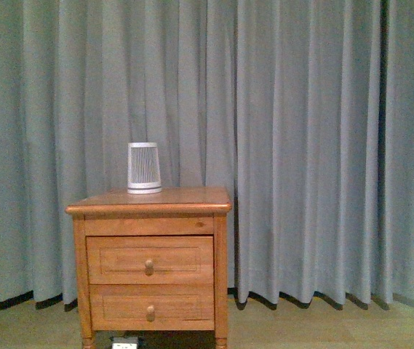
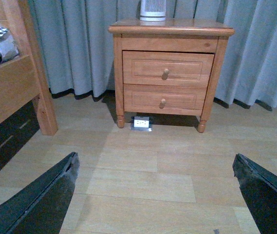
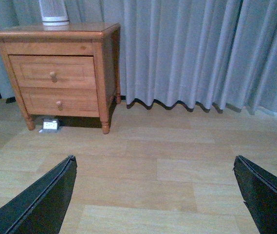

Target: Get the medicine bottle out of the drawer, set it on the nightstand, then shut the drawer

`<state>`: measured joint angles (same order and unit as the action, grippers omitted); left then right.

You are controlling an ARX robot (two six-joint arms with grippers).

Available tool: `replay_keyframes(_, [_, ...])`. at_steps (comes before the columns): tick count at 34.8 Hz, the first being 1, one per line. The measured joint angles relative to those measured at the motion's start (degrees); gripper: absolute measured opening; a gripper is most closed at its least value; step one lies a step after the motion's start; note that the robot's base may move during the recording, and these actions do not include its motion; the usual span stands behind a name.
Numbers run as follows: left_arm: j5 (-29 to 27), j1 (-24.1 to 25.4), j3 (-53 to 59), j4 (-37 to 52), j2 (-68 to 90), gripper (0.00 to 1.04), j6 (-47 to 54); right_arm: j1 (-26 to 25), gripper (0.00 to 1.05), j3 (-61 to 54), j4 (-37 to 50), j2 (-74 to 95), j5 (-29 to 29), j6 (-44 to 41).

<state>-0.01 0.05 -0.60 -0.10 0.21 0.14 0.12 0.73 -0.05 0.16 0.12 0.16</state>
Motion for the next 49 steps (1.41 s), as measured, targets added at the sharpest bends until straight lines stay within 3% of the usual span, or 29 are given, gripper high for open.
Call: replay_keyframes(49, [-0.02, 0.0, 0.0, 0.0, 0.0, 0.98, -0.02, 0.0, 0.98, 0.0, 0.0, 0.0, -0.02, 0.0])
